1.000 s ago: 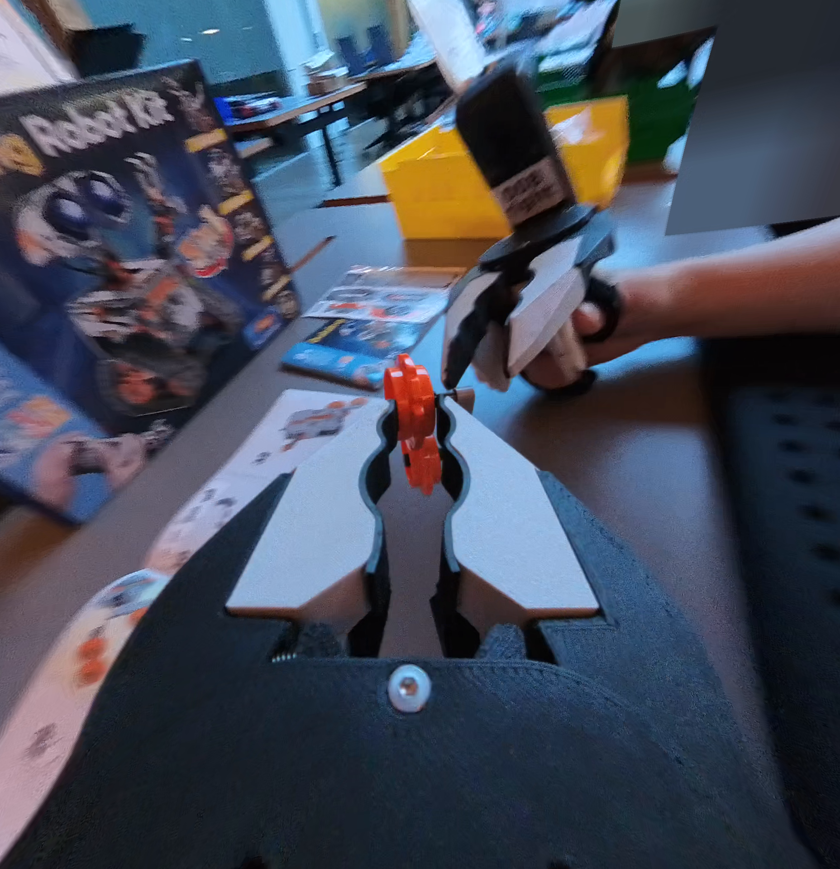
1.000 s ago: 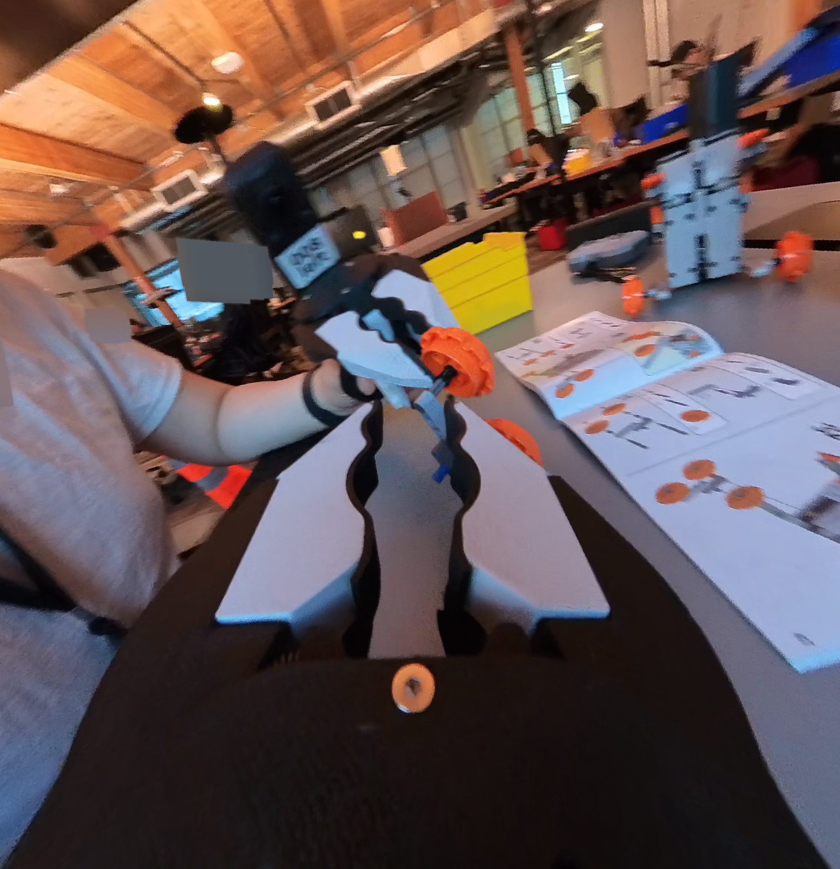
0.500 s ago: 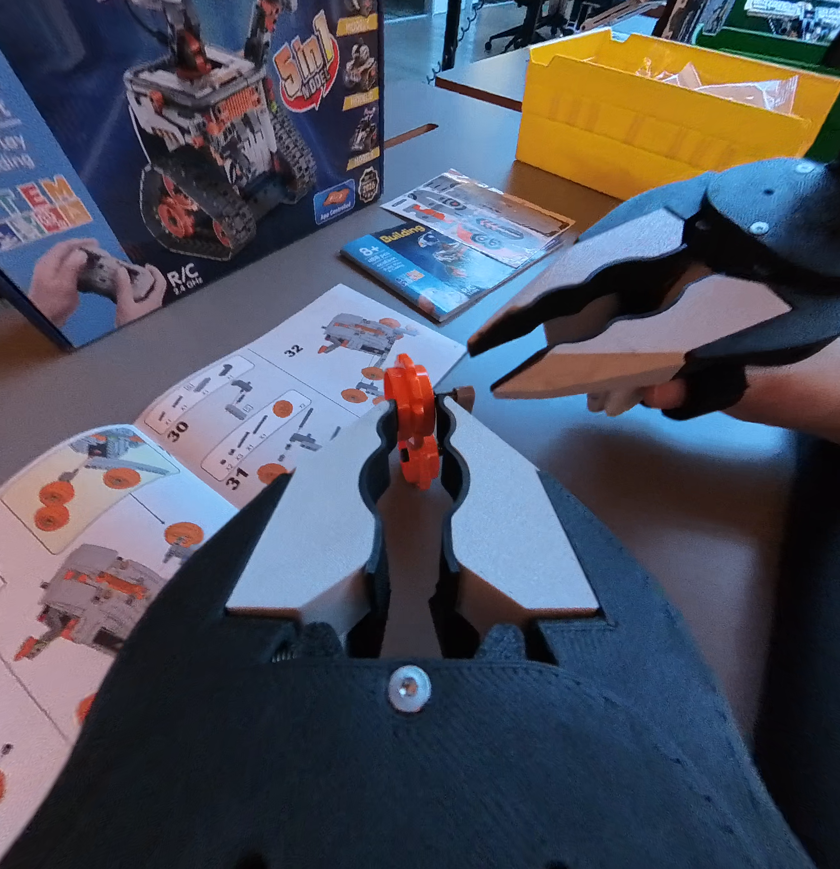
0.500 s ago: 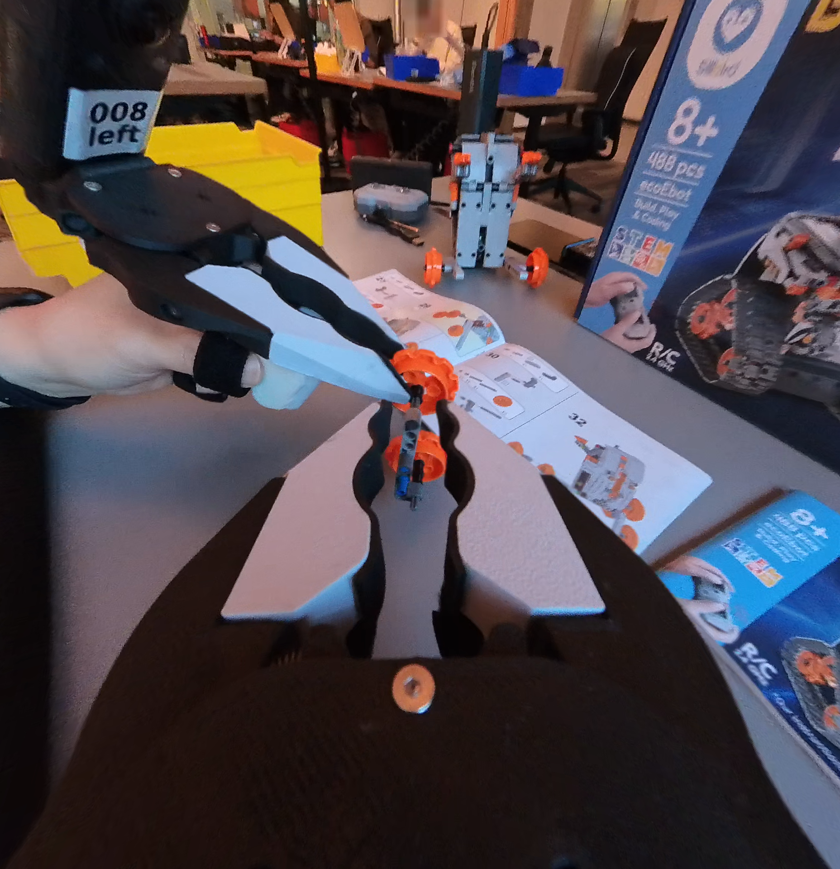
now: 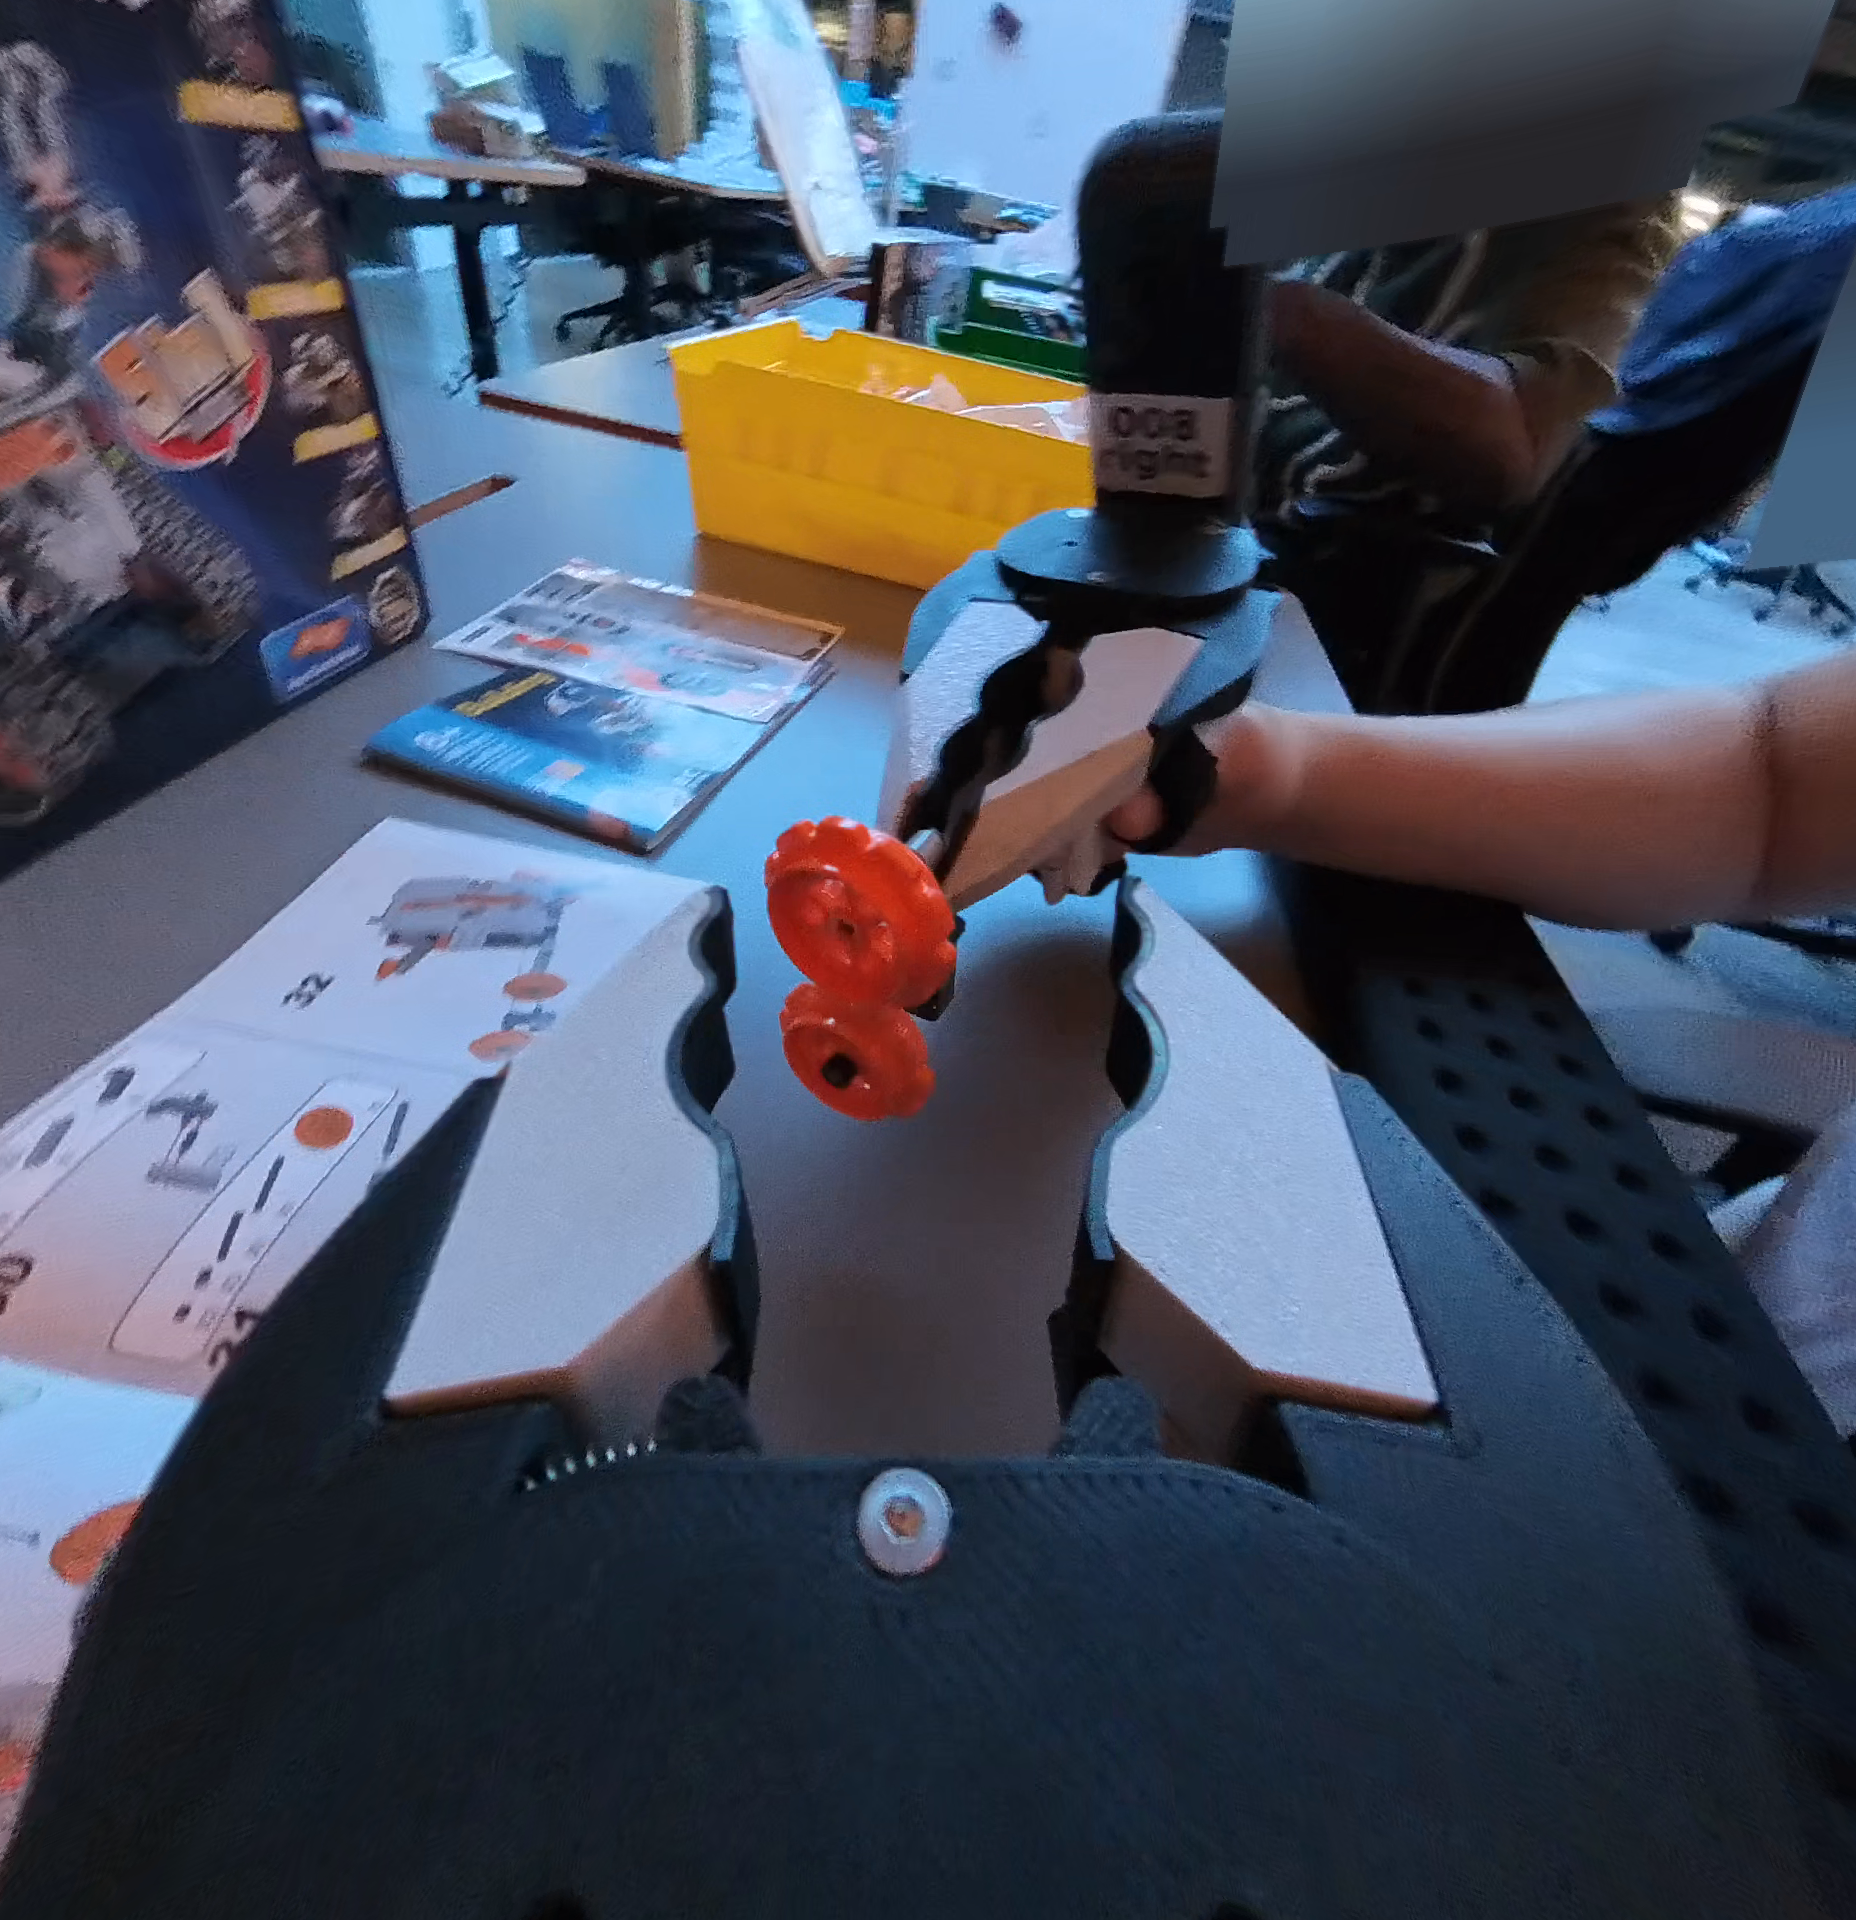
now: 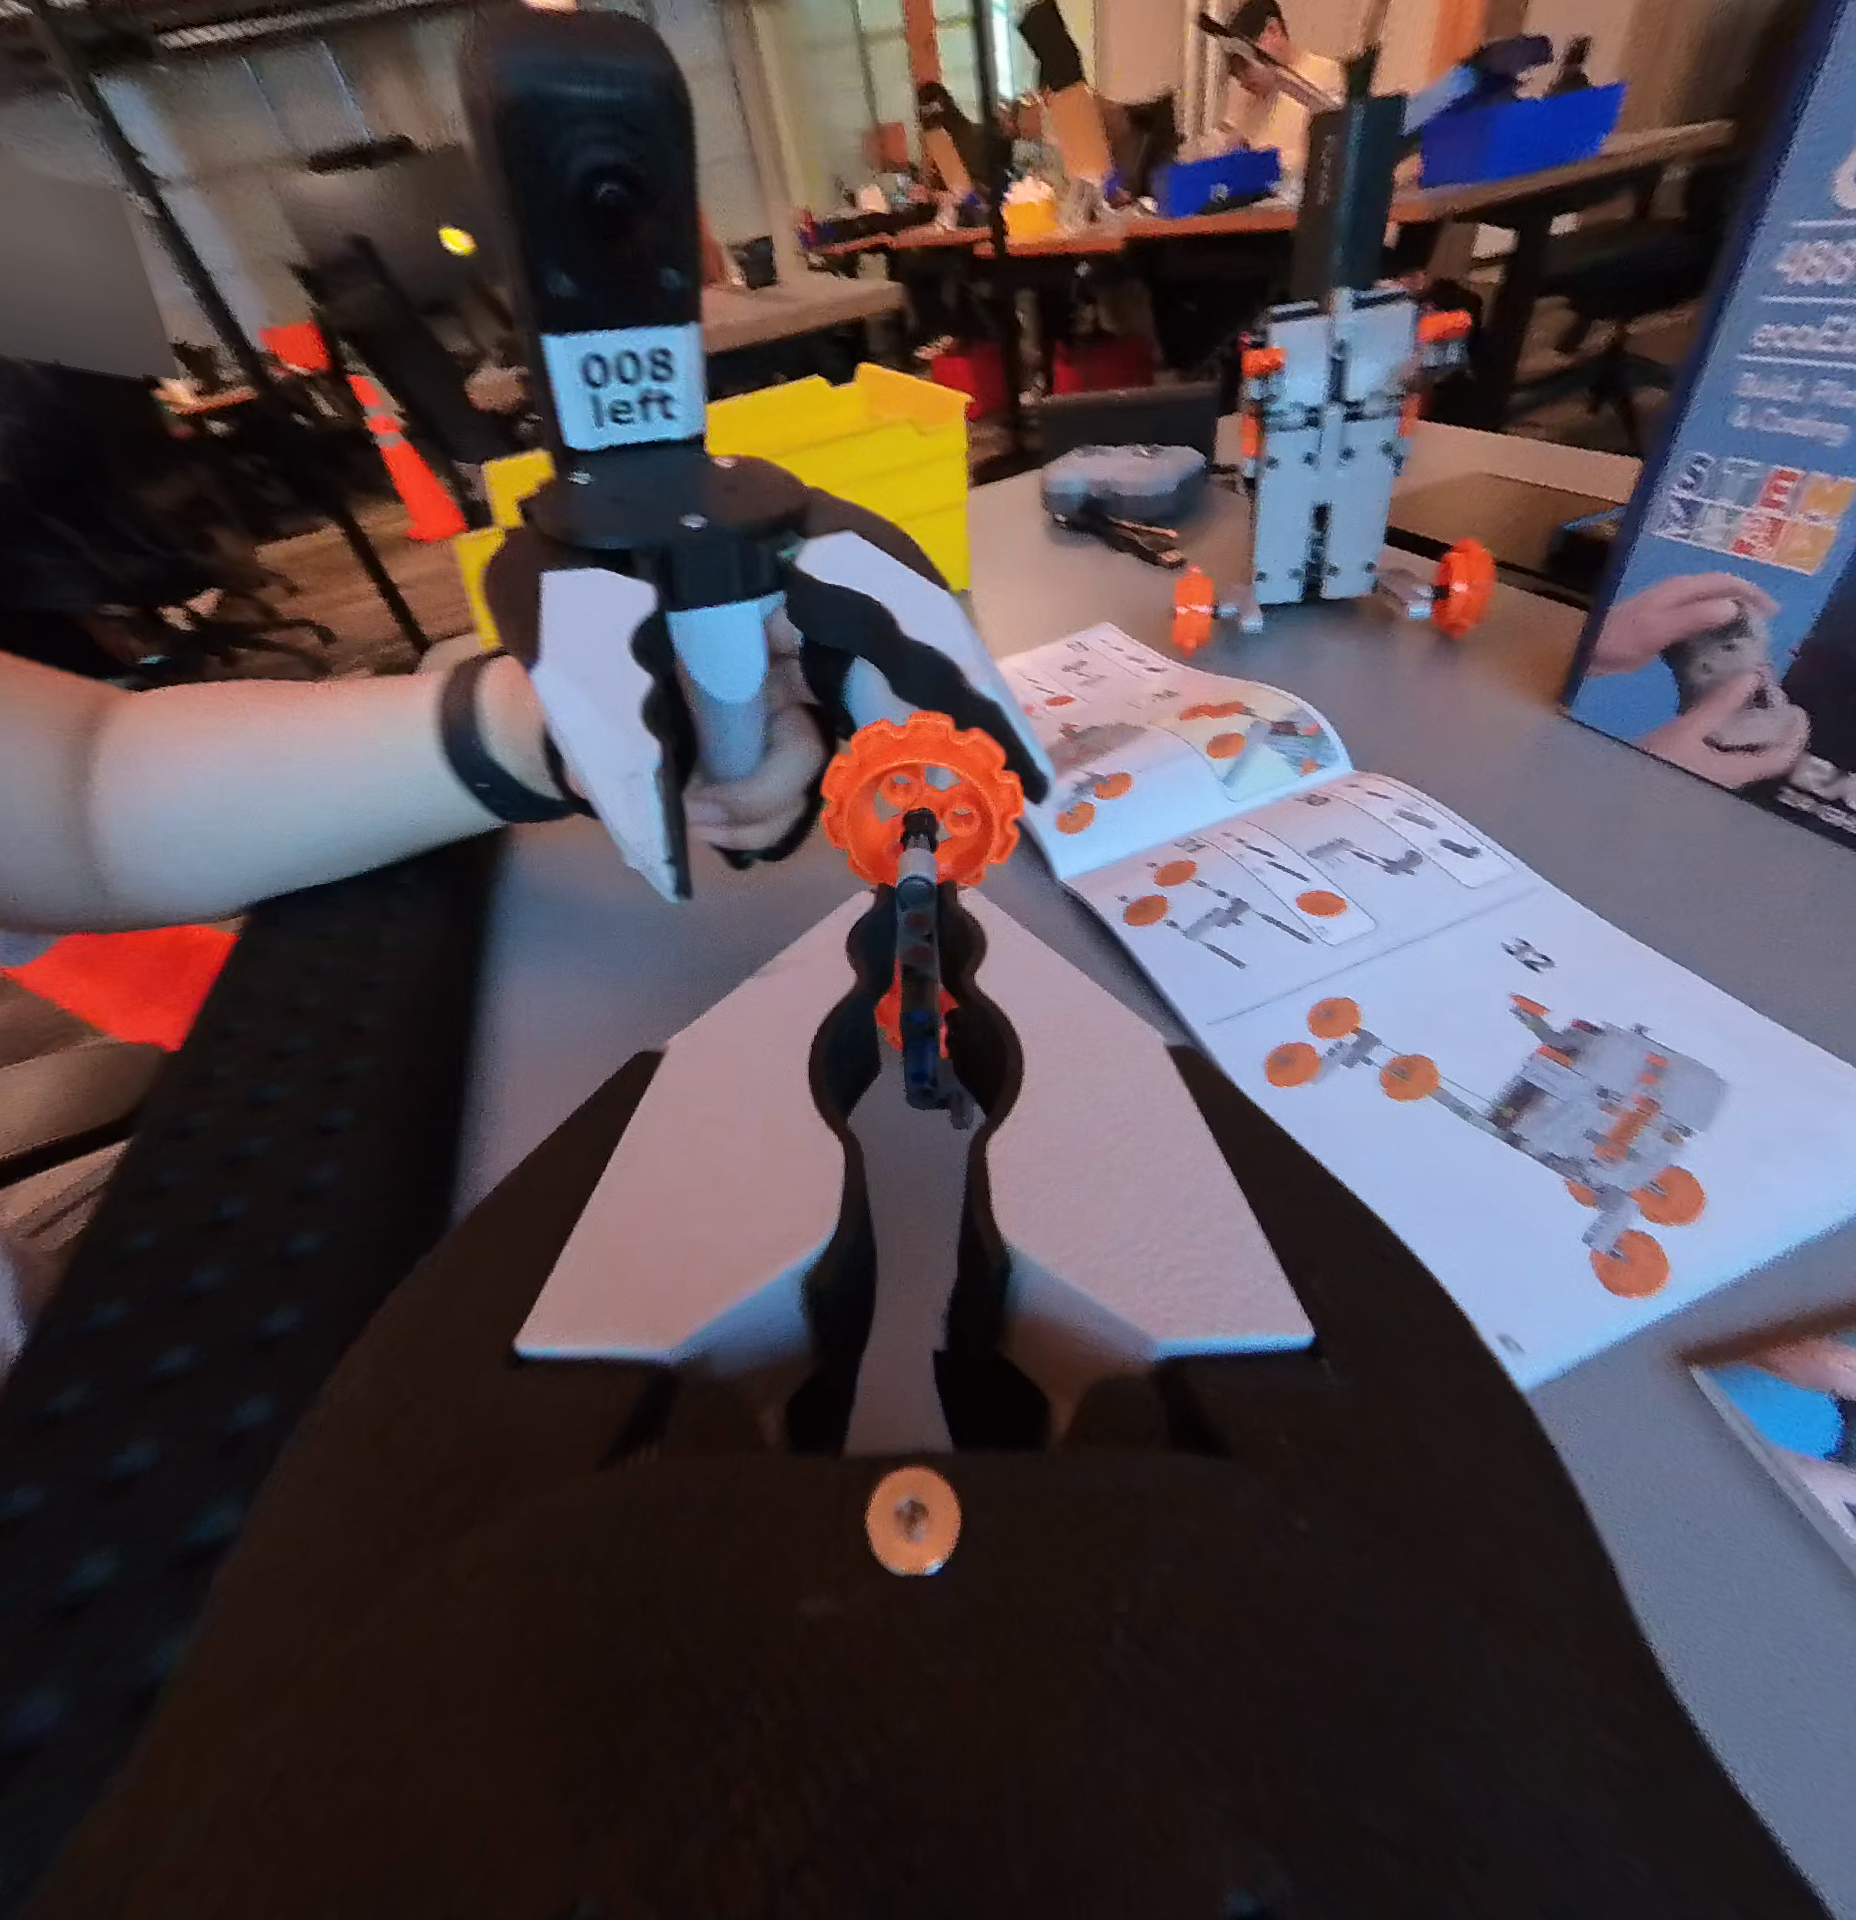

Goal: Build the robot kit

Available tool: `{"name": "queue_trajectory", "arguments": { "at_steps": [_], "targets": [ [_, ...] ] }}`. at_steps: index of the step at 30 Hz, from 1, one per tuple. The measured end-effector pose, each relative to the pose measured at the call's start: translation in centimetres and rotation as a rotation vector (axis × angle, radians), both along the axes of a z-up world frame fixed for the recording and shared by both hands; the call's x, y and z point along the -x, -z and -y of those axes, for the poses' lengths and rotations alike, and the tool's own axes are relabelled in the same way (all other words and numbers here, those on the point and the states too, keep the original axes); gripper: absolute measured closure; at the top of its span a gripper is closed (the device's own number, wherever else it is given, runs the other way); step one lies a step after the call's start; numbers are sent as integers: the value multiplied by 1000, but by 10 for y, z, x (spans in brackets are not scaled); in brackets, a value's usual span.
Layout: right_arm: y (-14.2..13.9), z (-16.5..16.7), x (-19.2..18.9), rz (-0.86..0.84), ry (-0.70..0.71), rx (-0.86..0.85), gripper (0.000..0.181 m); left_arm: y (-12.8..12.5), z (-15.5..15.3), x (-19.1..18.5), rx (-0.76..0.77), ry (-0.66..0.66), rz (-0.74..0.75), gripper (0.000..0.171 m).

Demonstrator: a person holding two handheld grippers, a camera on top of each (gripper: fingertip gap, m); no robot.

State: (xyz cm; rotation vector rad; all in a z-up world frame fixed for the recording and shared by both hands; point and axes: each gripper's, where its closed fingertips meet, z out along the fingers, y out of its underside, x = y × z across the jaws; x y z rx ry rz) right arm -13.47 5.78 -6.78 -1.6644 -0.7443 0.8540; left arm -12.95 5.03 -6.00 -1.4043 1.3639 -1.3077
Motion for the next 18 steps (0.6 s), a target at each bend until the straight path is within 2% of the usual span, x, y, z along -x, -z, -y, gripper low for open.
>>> {"name": "queue_trajectory", "arguments": {
  "at_steps": [3, 6, 14, 16, 18],
  "targets": [
    [-3, 11, 7, -40, -88, 8, 176, -1, 9, -1, -52, 36, 11, 108],
    [-2, 21, 12, -58, -165, 30, 176, -5, 17, 1, -47, 84, 40, 131],
    [9, 17, 10, -59, -188, 86, 173, 8, 11, 6, -134, 75, -53, 132],
    [2, 13, 10, -37, -152, 15, 153, 10, 10, 6, -137, 74, -58, 132],
    [-7, 14, 12, 5, -135, -88, 156, 9, 12, 6, -124, 83, -56, 132]
  ]
}}
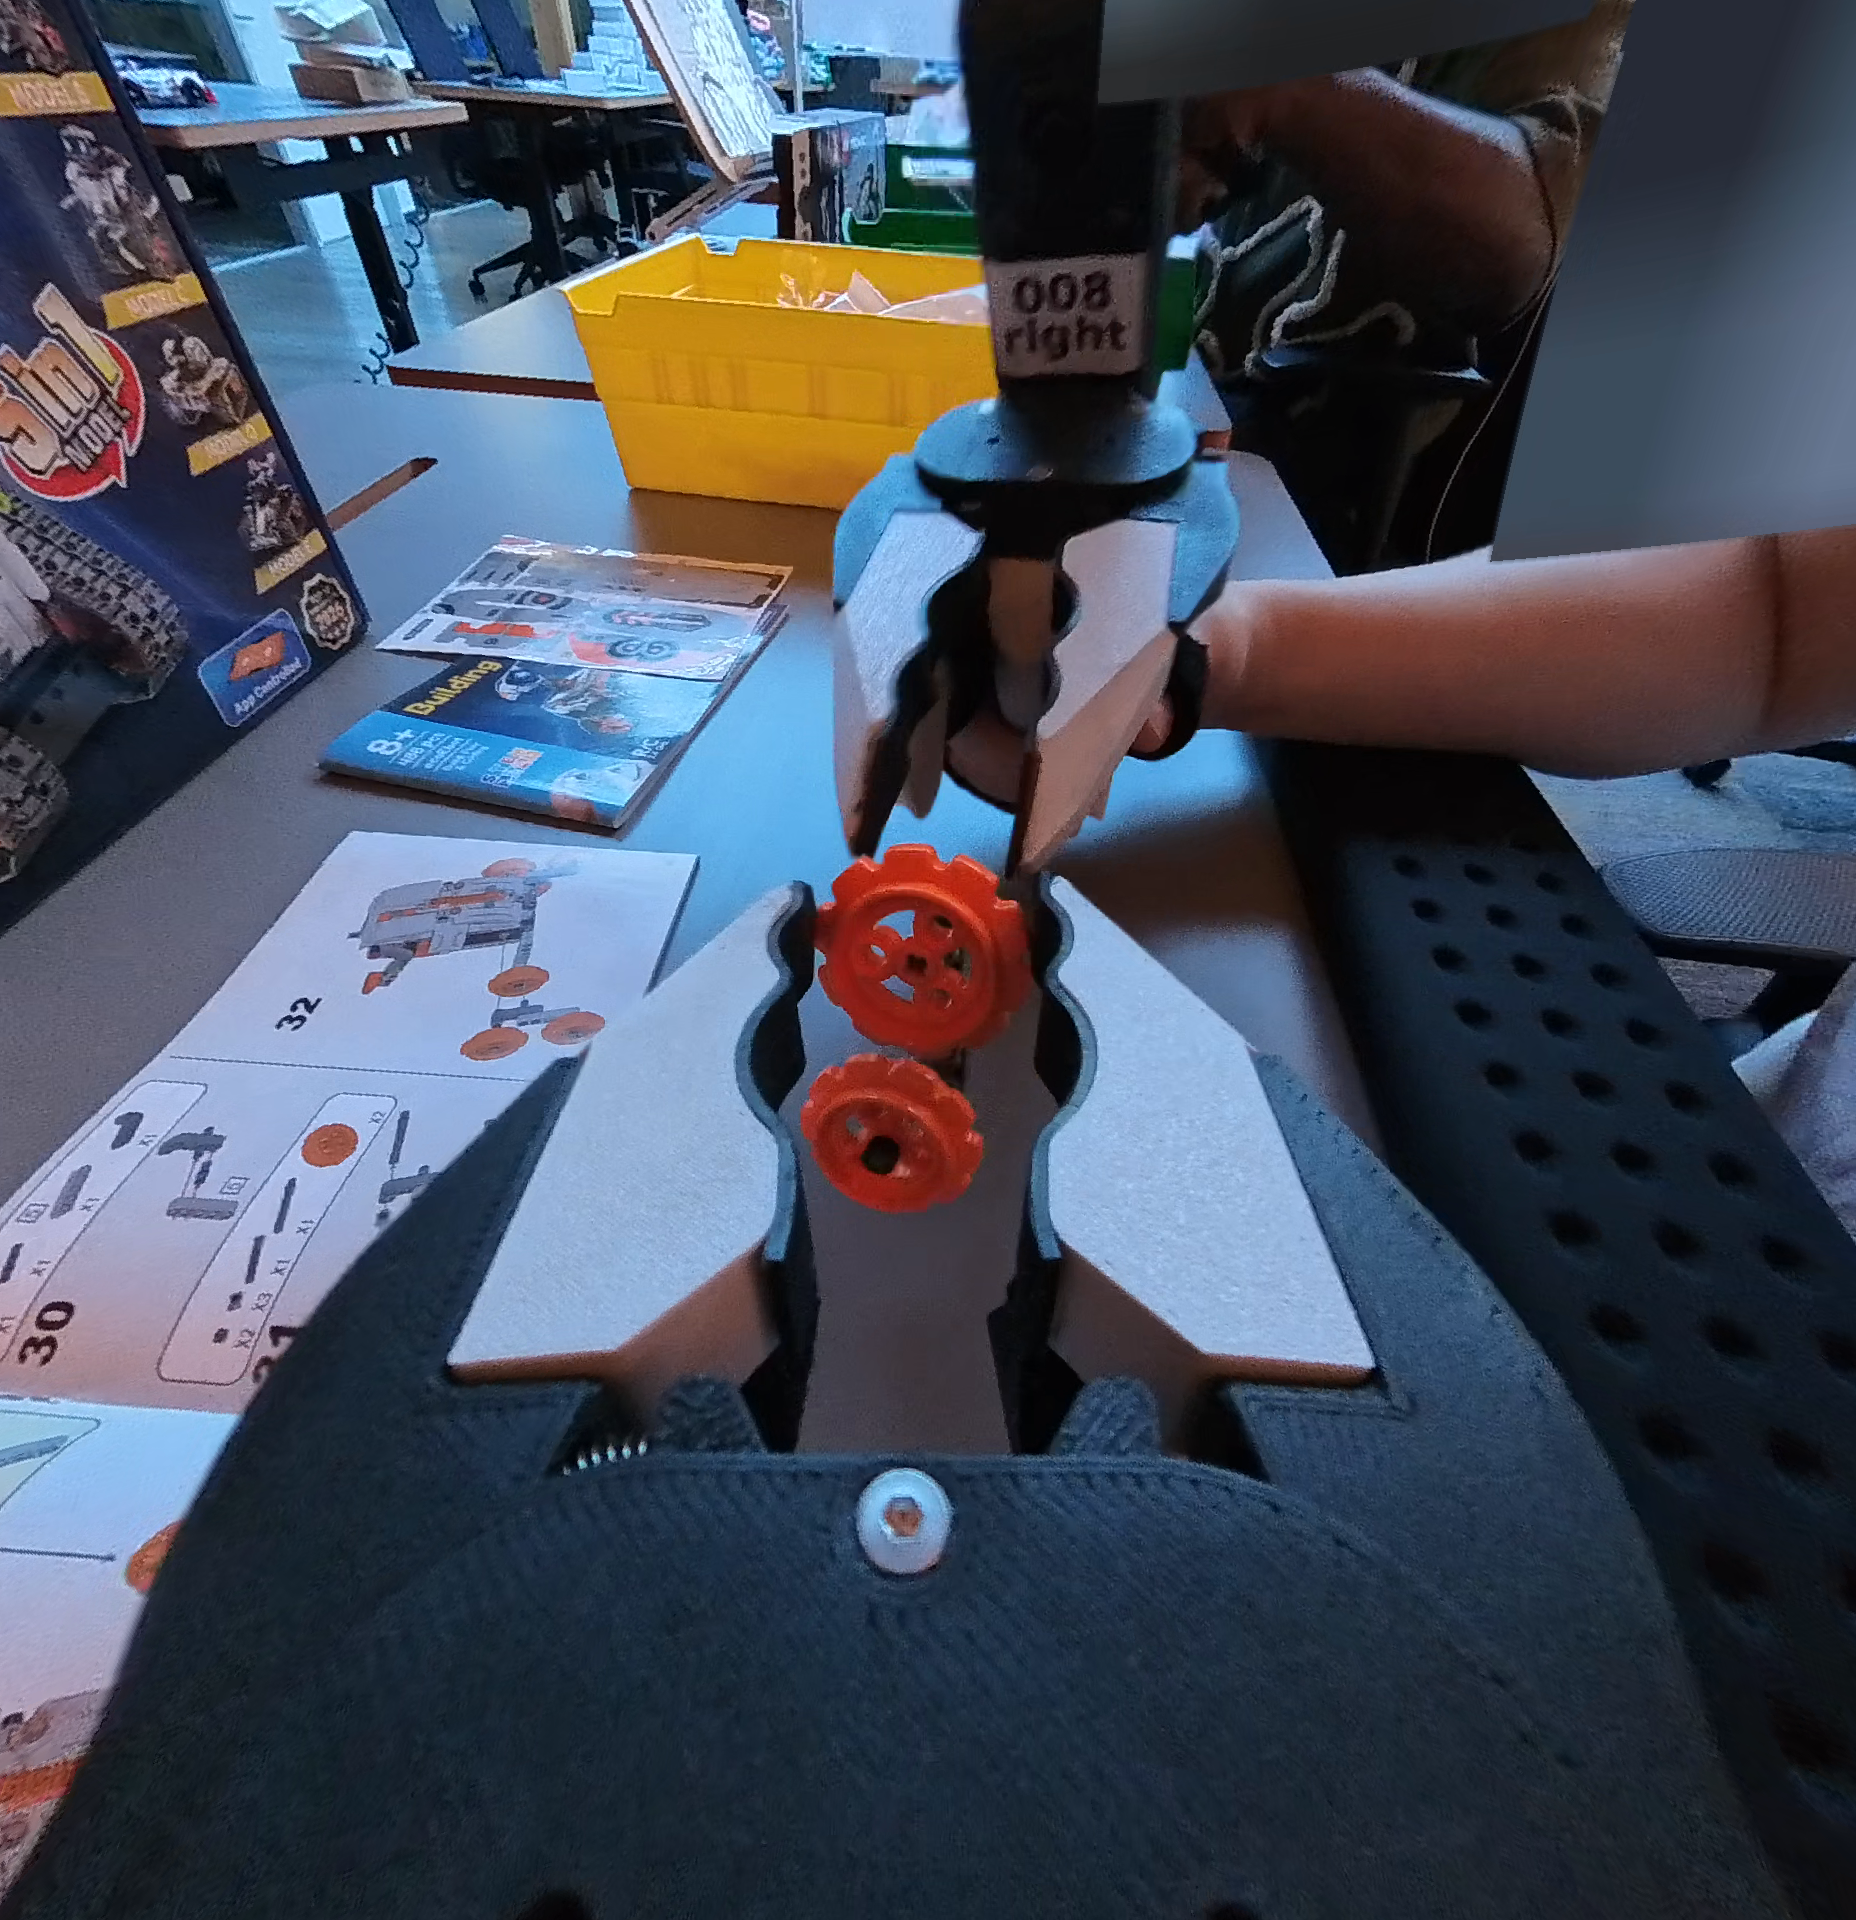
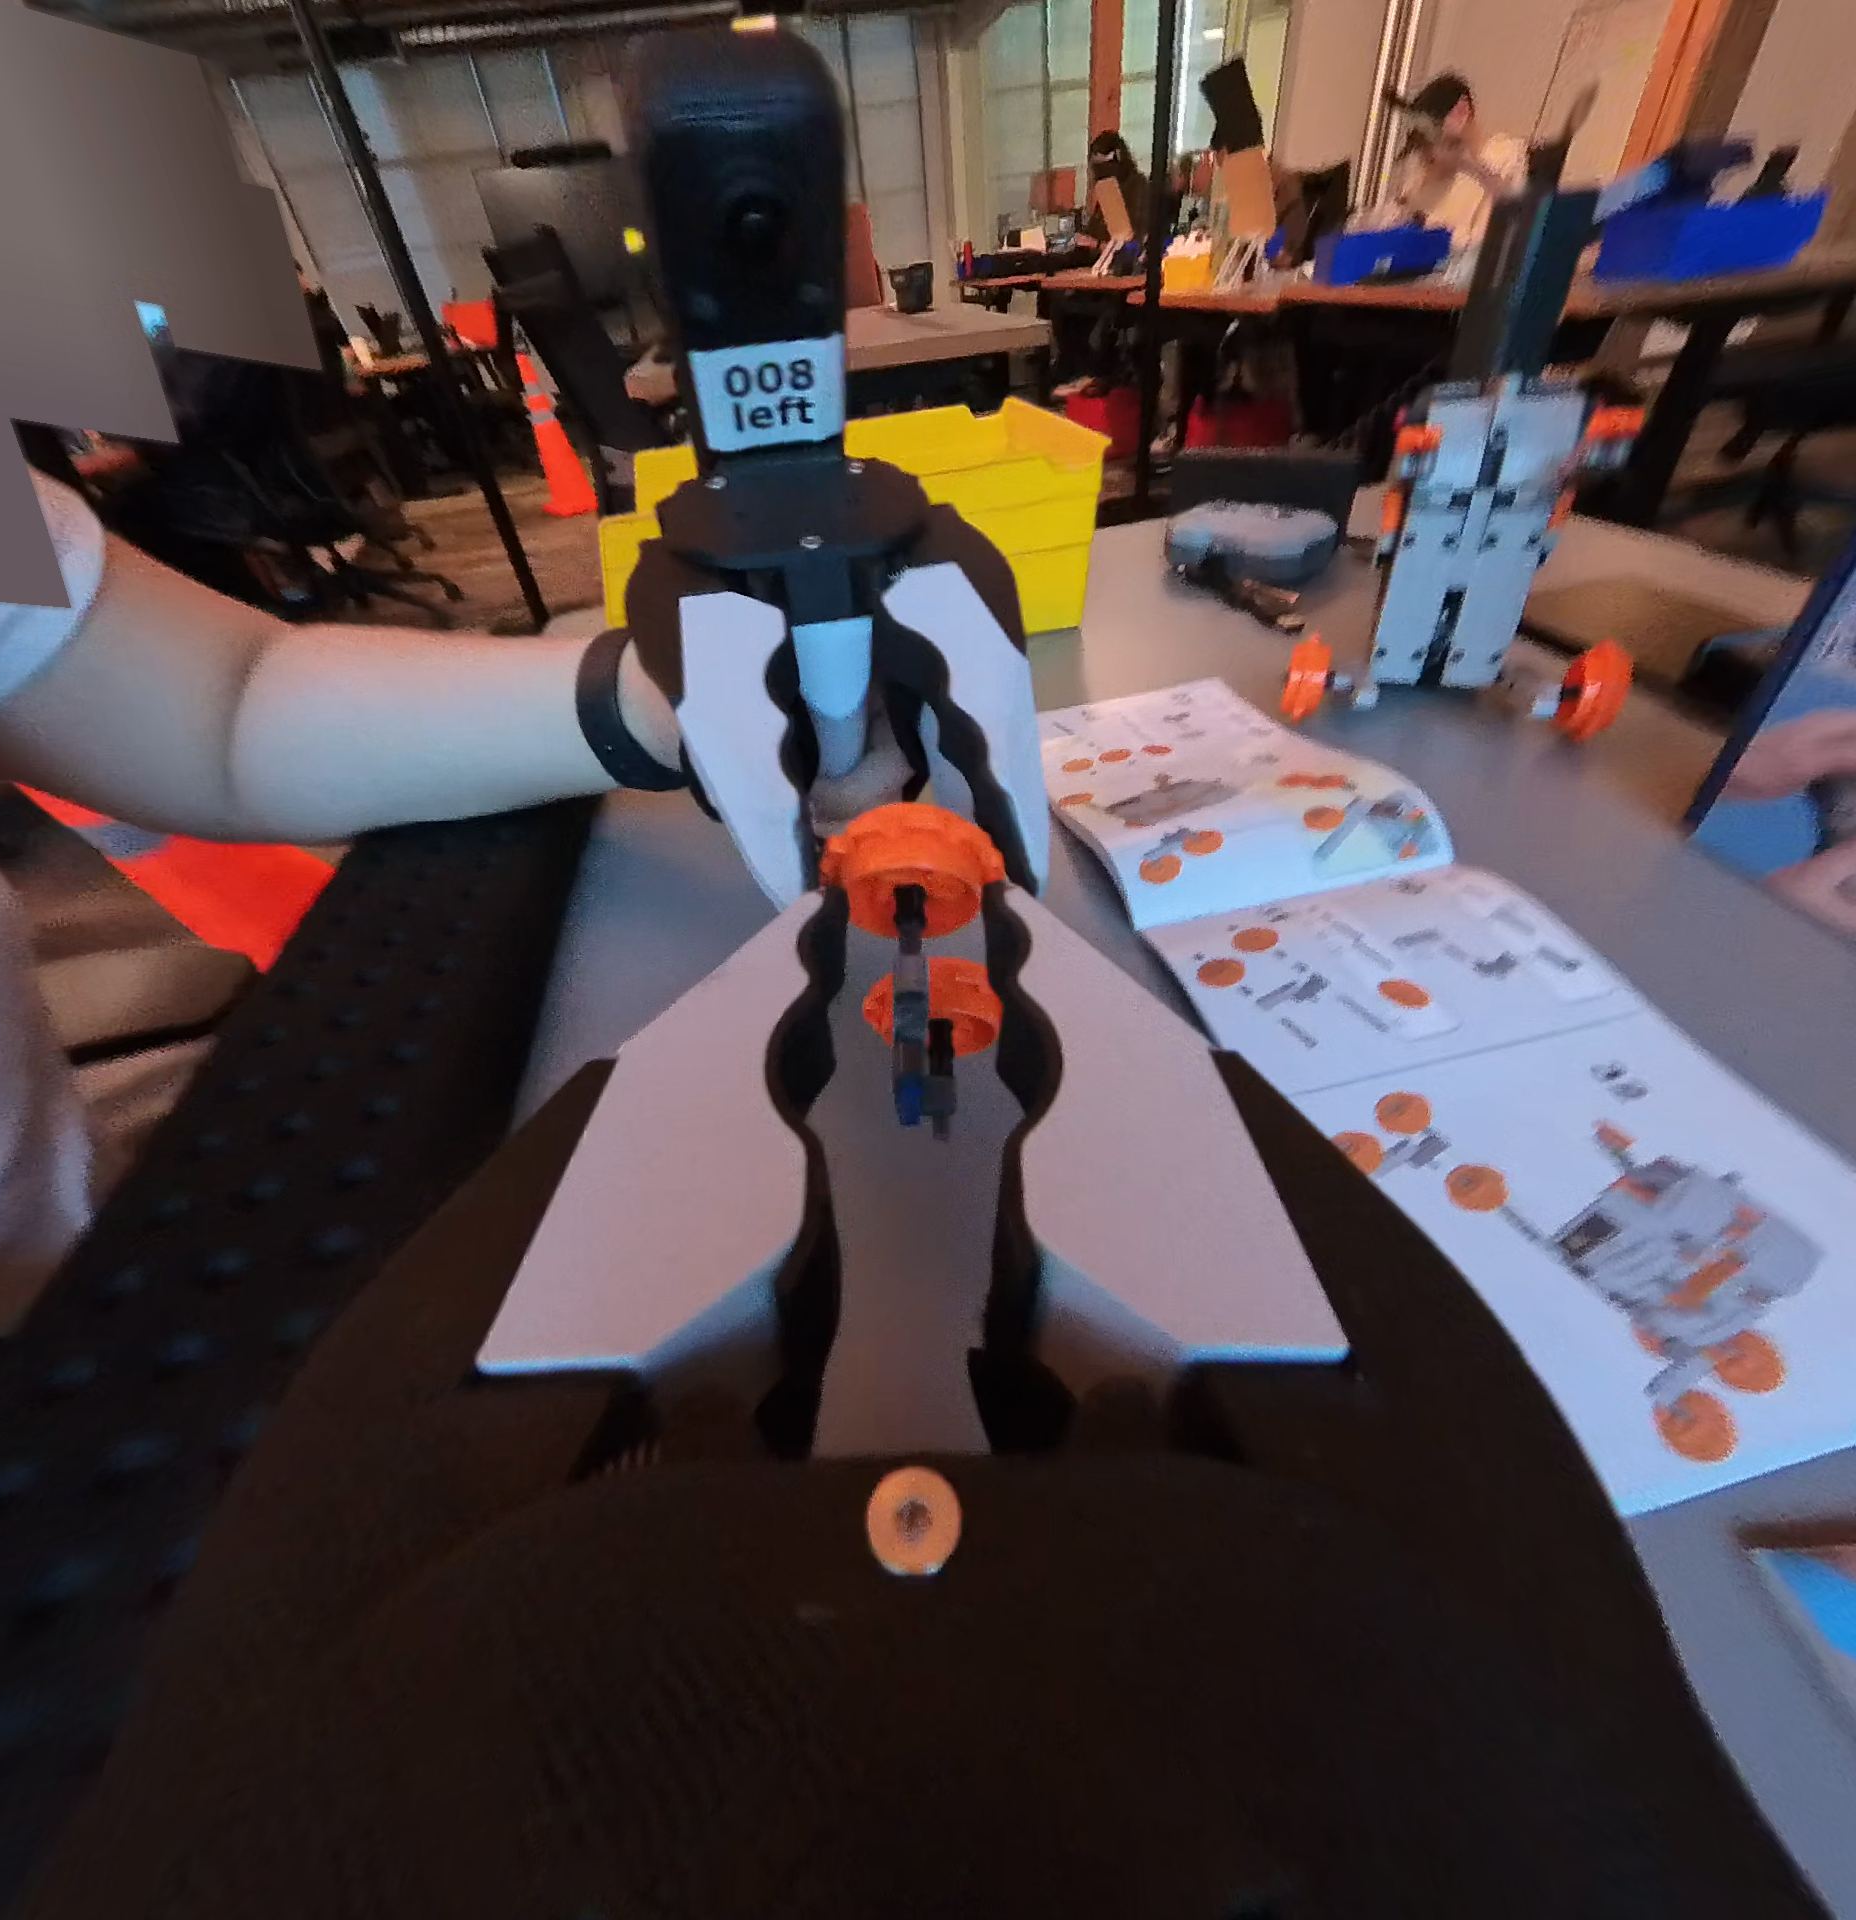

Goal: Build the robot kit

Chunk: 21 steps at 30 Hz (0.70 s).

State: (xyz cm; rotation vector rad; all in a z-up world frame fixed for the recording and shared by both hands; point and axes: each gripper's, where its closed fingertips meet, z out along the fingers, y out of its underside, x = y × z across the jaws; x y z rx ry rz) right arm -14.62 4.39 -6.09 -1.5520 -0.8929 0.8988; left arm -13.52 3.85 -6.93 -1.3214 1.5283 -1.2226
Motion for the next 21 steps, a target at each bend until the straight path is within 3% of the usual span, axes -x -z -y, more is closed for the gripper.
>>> {"name": "queue_trajectory", "arguments": {
  "at_steps": [3, 9, 21],
  "targets": [
    [1, 3, 5, 100, 1, -86, 165, 4, 0, 0, -7, 5, -17, 132],
    [21, -2, 3, 220, 27, -42, 171, 5, 0, -1, 48, 14, -7, 133],
    [8, -8, 10, 160, 73, -54, 165, -8, 1, 0, 128, 31, 59, 133]
  ]
}}
